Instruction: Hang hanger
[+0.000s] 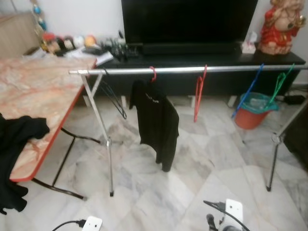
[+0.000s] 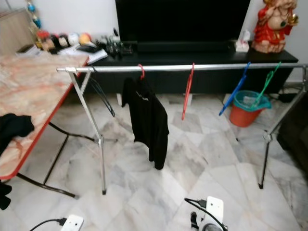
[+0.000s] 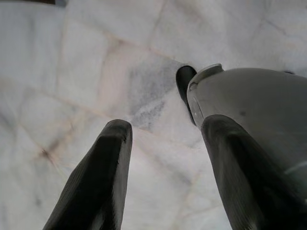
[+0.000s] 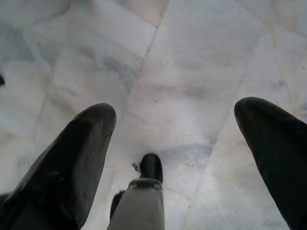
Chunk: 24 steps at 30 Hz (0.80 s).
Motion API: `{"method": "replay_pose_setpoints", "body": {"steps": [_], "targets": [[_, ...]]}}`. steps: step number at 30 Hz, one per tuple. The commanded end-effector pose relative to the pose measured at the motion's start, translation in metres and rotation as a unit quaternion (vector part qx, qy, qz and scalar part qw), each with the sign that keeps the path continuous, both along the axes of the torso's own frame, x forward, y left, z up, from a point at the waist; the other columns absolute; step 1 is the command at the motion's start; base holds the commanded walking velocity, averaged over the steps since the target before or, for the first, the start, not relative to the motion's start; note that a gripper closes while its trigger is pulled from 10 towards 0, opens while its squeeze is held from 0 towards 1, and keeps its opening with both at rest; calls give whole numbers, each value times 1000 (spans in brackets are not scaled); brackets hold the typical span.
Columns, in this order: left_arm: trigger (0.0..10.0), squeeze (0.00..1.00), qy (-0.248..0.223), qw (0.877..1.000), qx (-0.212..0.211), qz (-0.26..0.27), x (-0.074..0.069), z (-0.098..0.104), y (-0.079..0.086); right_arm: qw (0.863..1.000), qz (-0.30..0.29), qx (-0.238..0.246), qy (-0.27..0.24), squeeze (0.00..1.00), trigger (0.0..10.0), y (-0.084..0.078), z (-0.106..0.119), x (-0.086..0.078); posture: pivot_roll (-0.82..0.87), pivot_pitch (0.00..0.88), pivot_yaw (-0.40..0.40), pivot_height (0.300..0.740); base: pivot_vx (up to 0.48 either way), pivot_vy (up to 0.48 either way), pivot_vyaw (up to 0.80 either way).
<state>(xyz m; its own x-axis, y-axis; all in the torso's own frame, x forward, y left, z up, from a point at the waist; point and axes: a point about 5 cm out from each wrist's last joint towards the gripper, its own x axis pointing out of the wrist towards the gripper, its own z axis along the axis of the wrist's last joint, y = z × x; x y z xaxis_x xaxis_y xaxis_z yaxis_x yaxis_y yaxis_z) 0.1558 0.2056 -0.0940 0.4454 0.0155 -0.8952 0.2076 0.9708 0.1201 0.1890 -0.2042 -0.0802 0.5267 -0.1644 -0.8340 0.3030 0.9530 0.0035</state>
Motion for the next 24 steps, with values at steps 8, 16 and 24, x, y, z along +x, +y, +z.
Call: {"method": "replay_pose_setpoints", "body": {"steps": [8,16,24], "targets": [[10000,0,-4,1000,-2,-9,4,1,-3,1000,2,-6,9,0,10000,-5,-1,-4,-112,0,-17,740,0,0,-762],[10000,0,-11,1000,22,-18,5,2,-1,1000,2,-9,12,0,10000,-5,-2,-5,-113,0,-18,740,0,0,-759],[10000,0,-16,999,35,-5,5,2,1,1000,2,-10,12,0,10000,-5,-2,-6,-111,0,-19,740,0,-254,-758]]}}
